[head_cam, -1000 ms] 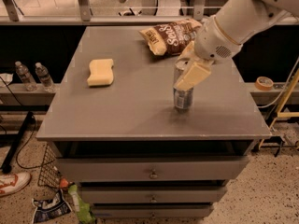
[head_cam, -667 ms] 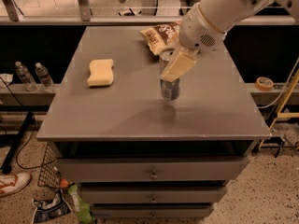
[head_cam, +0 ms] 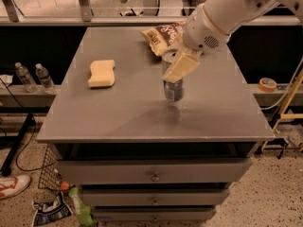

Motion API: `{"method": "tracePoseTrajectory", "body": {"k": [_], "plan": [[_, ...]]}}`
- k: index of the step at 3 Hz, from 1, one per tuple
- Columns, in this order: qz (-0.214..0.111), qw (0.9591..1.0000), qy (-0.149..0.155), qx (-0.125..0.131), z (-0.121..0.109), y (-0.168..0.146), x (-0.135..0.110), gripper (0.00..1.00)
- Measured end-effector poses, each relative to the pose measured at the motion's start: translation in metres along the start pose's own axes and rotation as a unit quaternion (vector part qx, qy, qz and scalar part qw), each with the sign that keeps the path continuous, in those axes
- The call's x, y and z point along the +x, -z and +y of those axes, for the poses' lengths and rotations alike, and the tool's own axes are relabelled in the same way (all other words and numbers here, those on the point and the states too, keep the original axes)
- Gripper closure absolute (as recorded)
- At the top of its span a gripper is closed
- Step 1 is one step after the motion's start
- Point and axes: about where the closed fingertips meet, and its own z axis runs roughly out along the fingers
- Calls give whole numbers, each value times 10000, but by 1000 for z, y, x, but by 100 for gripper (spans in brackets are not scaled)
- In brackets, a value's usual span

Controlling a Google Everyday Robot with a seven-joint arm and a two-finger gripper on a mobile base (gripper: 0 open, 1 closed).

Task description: Move redbull can near sponge

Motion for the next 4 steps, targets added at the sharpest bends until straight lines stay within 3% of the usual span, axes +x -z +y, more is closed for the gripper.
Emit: {"method": "tracePoseTrajectory", "body": {"k": [2,4], "plan": [[-807,9962,323,-5,-36,-21,-51,100],[-1090,9924,98,-561,-46,-66,-74,100]]}}
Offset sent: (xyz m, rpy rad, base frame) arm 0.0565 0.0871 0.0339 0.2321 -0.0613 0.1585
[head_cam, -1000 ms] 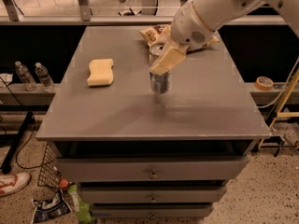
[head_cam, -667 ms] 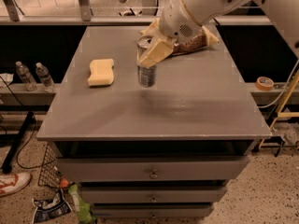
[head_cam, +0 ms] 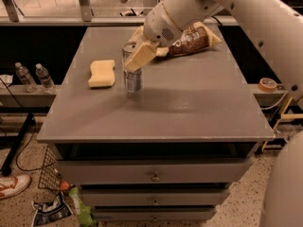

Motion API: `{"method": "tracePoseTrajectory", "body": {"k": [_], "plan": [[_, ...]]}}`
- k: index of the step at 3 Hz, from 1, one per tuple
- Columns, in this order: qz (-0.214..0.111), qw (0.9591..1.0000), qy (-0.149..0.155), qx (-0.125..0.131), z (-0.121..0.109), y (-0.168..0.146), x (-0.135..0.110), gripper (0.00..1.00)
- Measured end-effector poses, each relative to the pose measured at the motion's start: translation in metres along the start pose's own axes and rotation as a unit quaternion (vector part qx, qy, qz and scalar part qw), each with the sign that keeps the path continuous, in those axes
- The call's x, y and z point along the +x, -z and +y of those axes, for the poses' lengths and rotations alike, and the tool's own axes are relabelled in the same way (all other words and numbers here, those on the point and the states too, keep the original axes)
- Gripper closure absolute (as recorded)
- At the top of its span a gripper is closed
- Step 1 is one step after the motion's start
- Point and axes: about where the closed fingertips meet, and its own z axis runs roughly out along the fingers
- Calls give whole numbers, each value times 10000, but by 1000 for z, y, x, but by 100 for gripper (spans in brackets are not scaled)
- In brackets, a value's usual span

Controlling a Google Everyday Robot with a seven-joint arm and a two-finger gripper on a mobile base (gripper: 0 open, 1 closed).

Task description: Move redbull can near sponge

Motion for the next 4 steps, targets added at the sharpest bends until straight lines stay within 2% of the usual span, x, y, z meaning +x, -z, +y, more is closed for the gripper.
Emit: {"method": "tracePoseTrajectory", "body": {"k": [1,2,3,4], "plan": [[-4,9998,-79,-191,-2,-20,-2,100],[-42,9997,6,-243,-5,-33,-10,100],[-6,9997,138,-193,-9,-40,-17,100],[-4,9996,281,57,-13,-46,-19,100]]}}
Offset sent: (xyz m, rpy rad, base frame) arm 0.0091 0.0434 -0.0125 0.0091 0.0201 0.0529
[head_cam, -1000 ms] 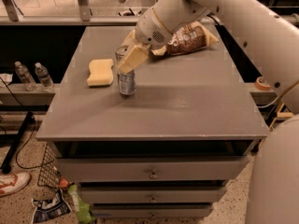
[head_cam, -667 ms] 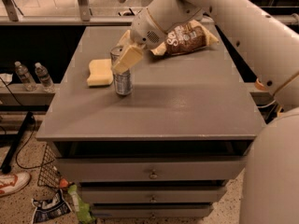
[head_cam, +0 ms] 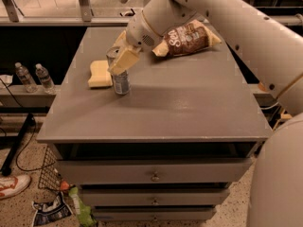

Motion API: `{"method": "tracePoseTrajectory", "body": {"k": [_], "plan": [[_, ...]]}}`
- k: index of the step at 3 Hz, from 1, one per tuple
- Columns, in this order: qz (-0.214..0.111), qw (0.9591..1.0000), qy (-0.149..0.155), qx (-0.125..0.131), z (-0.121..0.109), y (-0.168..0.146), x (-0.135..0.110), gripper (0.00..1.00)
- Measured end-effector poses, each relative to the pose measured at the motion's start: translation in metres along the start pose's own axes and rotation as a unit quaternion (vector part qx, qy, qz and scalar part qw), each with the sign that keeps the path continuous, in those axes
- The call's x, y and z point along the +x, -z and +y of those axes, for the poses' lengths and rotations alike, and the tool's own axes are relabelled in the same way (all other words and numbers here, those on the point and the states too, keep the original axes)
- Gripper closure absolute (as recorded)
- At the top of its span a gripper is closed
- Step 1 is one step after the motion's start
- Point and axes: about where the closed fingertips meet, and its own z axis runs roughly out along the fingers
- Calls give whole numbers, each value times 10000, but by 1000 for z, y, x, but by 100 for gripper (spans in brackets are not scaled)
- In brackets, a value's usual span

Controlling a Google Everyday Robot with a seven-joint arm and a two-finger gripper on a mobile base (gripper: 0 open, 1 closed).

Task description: Move redbull can near sponge

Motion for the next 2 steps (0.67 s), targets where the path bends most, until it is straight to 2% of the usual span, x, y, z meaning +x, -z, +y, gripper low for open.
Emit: {"method": "tracePoseTrajectory", "body": {"k": [1,2], "plan": [[-41,10000,-29,-66,-1,-7,3,100],[-44,9999,-23,-87,0,-10,3,84]]}}
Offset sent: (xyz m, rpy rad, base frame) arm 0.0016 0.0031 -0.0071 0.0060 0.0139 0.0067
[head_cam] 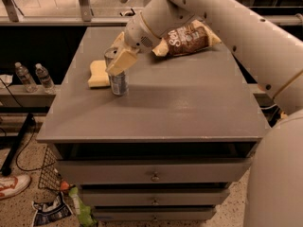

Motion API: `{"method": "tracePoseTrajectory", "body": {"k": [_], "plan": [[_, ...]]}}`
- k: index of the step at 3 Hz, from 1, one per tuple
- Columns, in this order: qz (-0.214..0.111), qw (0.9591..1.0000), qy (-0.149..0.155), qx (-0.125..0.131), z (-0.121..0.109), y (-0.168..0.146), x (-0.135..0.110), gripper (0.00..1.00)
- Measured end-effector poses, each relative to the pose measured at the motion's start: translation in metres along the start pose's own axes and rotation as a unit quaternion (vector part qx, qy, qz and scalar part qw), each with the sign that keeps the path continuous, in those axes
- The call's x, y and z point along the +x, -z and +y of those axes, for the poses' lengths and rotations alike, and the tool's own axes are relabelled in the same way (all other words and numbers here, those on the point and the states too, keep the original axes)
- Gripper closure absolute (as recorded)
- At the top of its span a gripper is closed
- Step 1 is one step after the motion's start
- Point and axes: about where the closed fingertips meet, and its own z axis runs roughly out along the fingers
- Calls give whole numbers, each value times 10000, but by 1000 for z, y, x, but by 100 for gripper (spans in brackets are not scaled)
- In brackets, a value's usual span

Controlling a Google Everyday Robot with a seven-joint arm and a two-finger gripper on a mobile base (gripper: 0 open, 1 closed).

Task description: Move redbull can near sponge

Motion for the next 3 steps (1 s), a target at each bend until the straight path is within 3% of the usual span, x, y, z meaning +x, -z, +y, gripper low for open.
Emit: {"method": "tracePoseTrajectory", "body": {"k": [3], "plan": [[-1,10000,3,-10,0,0,-1,14]]}}
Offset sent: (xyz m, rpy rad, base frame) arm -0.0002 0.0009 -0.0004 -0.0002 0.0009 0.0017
